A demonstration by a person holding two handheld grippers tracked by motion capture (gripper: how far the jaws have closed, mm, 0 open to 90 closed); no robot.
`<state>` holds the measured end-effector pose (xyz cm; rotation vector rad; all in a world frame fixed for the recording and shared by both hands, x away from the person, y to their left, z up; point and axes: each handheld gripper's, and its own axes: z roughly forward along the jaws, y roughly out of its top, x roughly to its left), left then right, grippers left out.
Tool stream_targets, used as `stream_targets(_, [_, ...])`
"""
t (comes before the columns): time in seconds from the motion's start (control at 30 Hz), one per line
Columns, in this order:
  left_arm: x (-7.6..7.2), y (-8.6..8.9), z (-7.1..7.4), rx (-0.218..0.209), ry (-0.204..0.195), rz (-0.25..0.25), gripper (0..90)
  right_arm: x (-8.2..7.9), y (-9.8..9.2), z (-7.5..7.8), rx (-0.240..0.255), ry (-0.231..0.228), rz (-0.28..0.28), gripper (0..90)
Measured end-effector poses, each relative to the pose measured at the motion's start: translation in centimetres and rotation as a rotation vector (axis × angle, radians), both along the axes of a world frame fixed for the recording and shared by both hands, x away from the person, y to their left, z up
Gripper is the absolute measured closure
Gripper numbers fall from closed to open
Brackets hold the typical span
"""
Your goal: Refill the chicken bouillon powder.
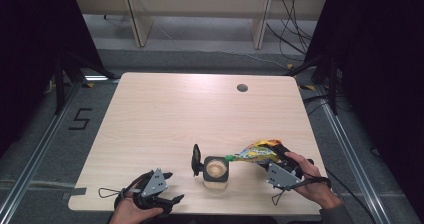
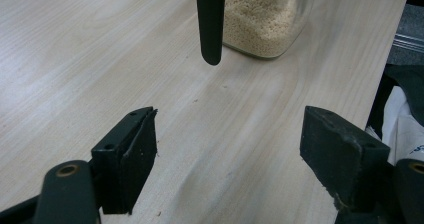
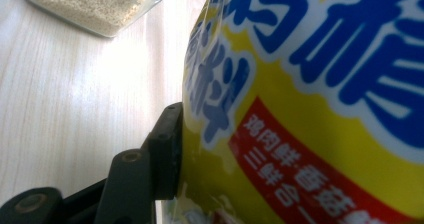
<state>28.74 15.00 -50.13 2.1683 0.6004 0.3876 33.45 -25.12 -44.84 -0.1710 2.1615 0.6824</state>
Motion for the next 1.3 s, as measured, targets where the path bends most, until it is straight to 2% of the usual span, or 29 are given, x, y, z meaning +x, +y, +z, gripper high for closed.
stream_targets(0.07, [0.0, 0.0, 0.0, 0.004, -0.001, 0.000, 22.3, 0.4, -0.2, 0.1, 0.011, 0.005, 0.021, 49.1])
stream_targets(0.1, [0.1, 0.0, 0.1, 0.018, -0.002, 0.001, 22.3, 0.6, -0.5, -0.1, 0.062, 0.030, 0.000, 49.4])
stream_targets(0.13, [0.1, 0.0, 0.1, 0.019, -0.007, -0.020, 22.3, 0.7, -0.6, -0.1, 0.068, 0.034, 0.000, 49.5])
stream_targets(0.17, [0.1, 0.0, 0.1, 0.016, -0.003, -0.017, 22.3, 0.7, -0.7, -0.1, 0.078, 0.057, -0.010, 49.6])
stream_targets(0.23, [0.0, -0.1, 0.0, 0.005, 0.011, -0.003, 22.4, 0.9, -0.7, -0.1, 0.095, 0.065, -0.006, 49.7])
stream_targets(0.3, [0.0, 0.0, 0.0, 0.007, 0.010, -0.004, 22.3, 1.5, -1.2, -0.2, 0.174, 0.100, -0.018, 49.7])
stream_targets(0.33, [0.0, 0.0, 0.0, 0.007, 0.010, -0.004, 22.3, 1.5, -1.2, -0.2, 0.174, 0.100, -0.018, 49.7])
stream_targets(0.37, [0.0, 0.0, 0.1, 0.014, 0.019, -0.009, 22.4, 1.9, -1.5, -0.3, 0.231, 0.137, -0.046, 49.8])
stream_targets(0.4, [0.0, 0.0, 0.1, 0.014, 0.019, -0.009, 22.3, 1.9, -1.5, -0.3, 0.231, 0.137, -0.046, 49.8])
stream_targets(0.43, [0.0, -0.1, 0.0, 0.010, 0.015, -0.007, 22.3, 2.2, -1.6, -0.4, 0.253, 0.142, -0.044, 49.8])
stream_targets(0.47, [0.0, 0.0, 0.1, 0.017, 0.020, -0.012, 22.3, 2.5, -1.6, -0.5, 0.268, 0.174, -0.053, 49.8])
stream_targets(0.5, [0.0, -0.1, 0.0, 0.006, 0.007, -0.006, 22.4, 2.9, -1.7, -0.7, 0.316, 0.191, -0.061, 50.3])
stream_targets(0.53, [0.0, -0.1, 0.0, 0.008, 0.005, -0.007, 22.4, 3.0, -1.7, -0.8, 0.340, 0.213, -0.068, 50.4])
stream_targets(0.57, [0.1, -0.1, 0.0, 0.022, 0.006, -0.003, 22.3, 3.2, -1.8, -0.9, 0.350, 0.221, -0.066, 50.6])
stream_targets(0.67, [0.1, -0.1, -0.1, 0.014, 0.000, -0.003, 22.4, 3.6, -1.9, -1.1, 0.357, 0.224, -0.089, 50.8])
stream_targets(0.7, [0.0, -0.2, -0.1, 0.010, -0.001, -0.002, 22.4, 3.7, -2.0, -1.4, 0.379, 0.247, -0.126, 51.1])
stream_targets(0.8, [0.1, -0.2, -0.1, 0.012, -0.001, -0.004, 22.4, 4.2, -2.0, -1.8, 0.378, 0.259, -0.122, 51.4])
stream_targets(0.83, [0.0, -0.2, -0.1, 0.013, -0.003, -0.004, 22.3, 4.3, -2.0, -2.1, 0.375, 0.274, -0.154, 51.6])
stream_targets(0.93, [0.0, -0.1, 0.0, 0.011, 0.008, -0.009, 22.4, 4.4, -2.3, -2.1, 0.397, 0.281, -0.157, 51.7])
stream_targets(0.97, [0.0, -0.1, 0.0, 0.009, 0.004, -0.007, 22.4, 4.6, -2.4, -2.2, 0.400, 0.267, -0.144, 51.7])
stream_targets(1.0, [0.0, -0.1, 0.0, 0.009, 0.003, -0.007, 22.4, 4.5, -2.5, -2.2, 0.422, 0.297, -0.168, 51.7])
stream_targets(1.03, [0.0, -0.1, 0.0, 0.018, 0.000, -0.004, 22.4, 4.6, -2.6, -2.3, 0.441, 0.306, -0.177, 51.6])
stream_targets(1.07, [0.0, -0.1, 0.0, 0.017, 0.000, -0.004, 22.4, 4.6, -2.6, -2.3, 0.441, 0.306, -0.177, 51.6])
stream_targets(1.1, [0.0, -0.1, 0.0, 0.016, 0.013, -0.008, 22.4, 4.9, -2.9, -2.3, 0.477, 0.295, -0.194, 51.6])
stream_targets(1.2, [0.1, 0.0, 0.1, 0.025, 0.014, -0.006, 22.4, 4.9, -3.2, -2.4, 0.504, 0.319, -0.208, 51.4])
stream_targets(1.27, [0.1, 0.0, 0.1, 0.027, 0.012, -0.005, 22.3, 4.9, -3.2, -2.5, 0.506, 0.318, -0.206, 51.3])
stream_targets(1.3, [0.1, 0.0, 0.1, 0.023, -0.003, -0.003, 22.4, 5.0, -3.4, -2.5, 0.516, 0.329, -0.217, 51.1])
